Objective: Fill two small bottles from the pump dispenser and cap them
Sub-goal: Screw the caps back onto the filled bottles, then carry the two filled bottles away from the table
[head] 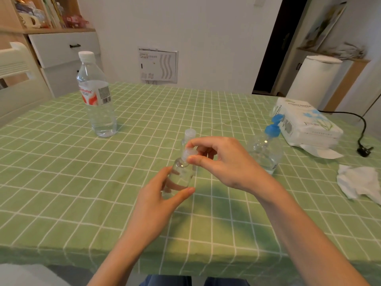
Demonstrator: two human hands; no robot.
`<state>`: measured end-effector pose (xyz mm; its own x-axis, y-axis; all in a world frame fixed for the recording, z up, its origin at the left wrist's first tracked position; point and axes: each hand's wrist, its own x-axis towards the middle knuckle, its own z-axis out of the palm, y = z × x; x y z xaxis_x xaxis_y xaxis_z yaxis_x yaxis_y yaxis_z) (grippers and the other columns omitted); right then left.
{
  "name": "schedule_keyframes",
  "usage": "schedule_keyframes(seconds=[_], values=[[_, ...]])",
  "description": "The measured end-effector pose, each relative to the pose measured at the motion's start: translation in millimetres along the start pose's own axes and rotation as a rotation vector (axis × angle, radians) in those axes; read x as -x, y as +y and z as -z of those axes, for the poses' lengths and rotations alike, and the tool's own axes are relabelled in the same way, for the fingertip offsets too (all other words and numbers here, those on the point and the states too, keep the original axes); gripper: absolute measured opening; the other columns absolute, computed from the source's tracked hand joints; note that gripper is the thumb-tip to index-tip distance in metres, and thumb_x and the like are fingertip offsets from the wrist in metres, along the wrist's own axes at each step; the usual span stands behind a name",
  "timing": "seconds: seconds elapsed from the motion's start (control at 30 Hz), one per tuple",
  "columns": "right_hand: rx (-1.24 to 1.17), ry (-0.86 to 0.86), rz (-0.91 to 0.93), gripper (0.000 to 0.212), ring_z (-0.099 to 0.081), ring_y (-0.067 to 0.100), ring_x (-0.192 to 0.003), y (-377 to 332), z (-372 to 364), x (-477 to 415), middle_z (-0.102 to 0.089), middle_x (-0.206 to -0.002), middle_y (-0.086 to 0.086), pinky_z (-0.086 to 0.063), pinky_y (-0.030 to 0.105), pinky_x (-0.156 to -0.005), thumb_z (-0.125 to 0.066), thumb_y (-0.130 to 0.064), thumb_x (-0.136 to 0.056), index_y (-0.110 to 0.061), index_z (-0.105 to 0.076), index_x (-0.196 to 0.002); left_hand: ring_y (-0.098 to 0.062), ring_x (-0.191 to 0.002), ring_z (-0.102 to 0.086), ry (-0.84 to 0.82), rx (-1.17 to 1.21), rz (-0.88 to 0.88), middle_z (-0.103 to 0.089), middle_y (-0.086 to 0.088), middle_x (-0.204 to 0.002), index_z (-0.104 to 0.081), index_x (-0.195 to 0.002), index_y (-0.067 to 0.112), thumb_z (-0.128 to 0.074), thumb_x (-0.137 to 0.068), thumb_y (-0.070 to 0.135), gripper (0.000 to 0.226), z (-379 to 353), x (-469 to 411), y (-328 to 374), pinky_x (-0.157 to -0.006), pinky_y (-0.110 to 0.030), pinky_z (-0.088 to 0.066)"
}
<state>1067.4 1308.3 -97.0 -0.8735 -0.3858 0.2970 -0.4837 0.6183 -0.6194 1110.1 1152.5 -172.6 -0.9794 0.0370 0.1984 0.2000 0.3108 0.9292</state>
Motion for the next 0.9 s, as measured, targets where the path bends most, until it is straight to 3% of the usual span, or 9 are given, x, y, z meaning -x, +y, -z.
schedule_keyframes(seconds=[0.13, 0.27, 0.33, 0.47, 0.53, 0.7, 0.9], values=[[-0.152, -0.002, -0.008, 0.026, -0.058, 0.008, -0.072, 12, -1, -6, -0.06, -0.074, -0.012, -0.049, 0.02, -0.073, -0.072, -0.028, -0.08, -0.027, -0.065, -0.105, -0.001, -0.077, -0.065, -0.042, 0.121, 0.04, -0.071, 0.012, -0.087, -0.061, -0.099, 0.032, -0.072, -0.066, 0.036, 0.035, 8, -10, -4, -0.068, -0.02, -0.049], [-0.242, 0.177, -0.104, 0.032, -0.056, 0.002, -0.072, 36, -12, -10, -0.059, -0.08, -0.012, -0.047, 0.012, -0.066, -0.077, -0.034, -0.073, -0.031, -0.057, -0.099, -0.007, -0.083, -0.066, -0.019, 0.254, 0.085, -0.073, 0.009, -0.09, -0.063, -0.098, 0.033, -0.069, -0.063, 0.036, 0.036, 18, -24, -11, -0.071, -0.023, -0.049], [-0.174, 0.21, -0.174, 0.048, -0.053, 0.004, -0.08, 49, -21, -15, -0.055, -0.093, -0.01, -0.042, 0.012, -0.068, -0.077, -0.038, -0.072, -0.027, -0.051, -0.111, -0.009, -0.085, -0.067, -0.013, 0.289, 0.101, -0.073, 0.007, -0.091, -0.064, -0.098, 0.032, -0.069, -0.062, 0.036, 0.037, 21, -32, -14, -0.074, -0.025, -0.049], [-0.086, 0.01, -0.262, 0.085, -0.051, 0.007, -0.103, 67, -43, -25, -0.047, -0.121, -0.008, -0.045, 0.023, -0.085, -0.075, -0.046, -0.072, -0.025, -0.032, -0.141, -0.008, -0.084, -0.067, -0.012, 0.321, 0.135, -0.073, 0.005, -0.091, -0.064, -0.103, 0.026, -0.069, -0.063, 0.035, 0.041, 21, -48, -21, -0.072, -0.022, -0.048], [-0.126, -0.022, -0.271, 0.079, -0.054, 0.008, -0.104, 72, -50, -29, -0.052, -0.118, -0.009, -0.048, 0.029, -0.092, -0.075, -0.044, -0.073, -0.024, -0.035, -0.139, -0.009, -0.083, -0.068, -0.01, 0.328, 0.15, -0.074, 0.004, -0.089, -0.064, -0.103, 0.024, -0.069, -0.062, 0.034, 0.042, 21, -56, -24, -0.07, -0.02, -0.049], [-0.276, -0.029, -0.225, 0.045, -0.062, 0.003, -0.1, 79, -59, -37, -0.066, -0.11, -0.011, -0.05, 0.027, -0.09, -0.072, -0.034, -0.08, -0.026, -0.051, -0.119, -0.012, -0.083, -0.069, -0.019, 0.344, 0.174, -0.074, 0.0, -0.09, -0.065, -0.101, 0.027, -0.07, -0.062, 0.036, 0.041, 21, -71, -34, -0.07, -0.02, -0.051], [-0.407, -0.008, -0.234, 0.035, -0.064, 0.004, -0.096, 85, -60, -42, -0.069, -0.103, -0.012, -0.052, 0.036, -0.089, -0.073, -0.031, -0.08, -0.026, -0.057, -0.111, -0.012, -0.083, -0.069, 0.002, 0.348, 0.179, -0.074, 0.004, -0.089, -0.067, -0.095, 0.034, -0.074, -0.063, 0.042, 0.033, 23, -85, -42, -0.069, -0.02, -0.054]])
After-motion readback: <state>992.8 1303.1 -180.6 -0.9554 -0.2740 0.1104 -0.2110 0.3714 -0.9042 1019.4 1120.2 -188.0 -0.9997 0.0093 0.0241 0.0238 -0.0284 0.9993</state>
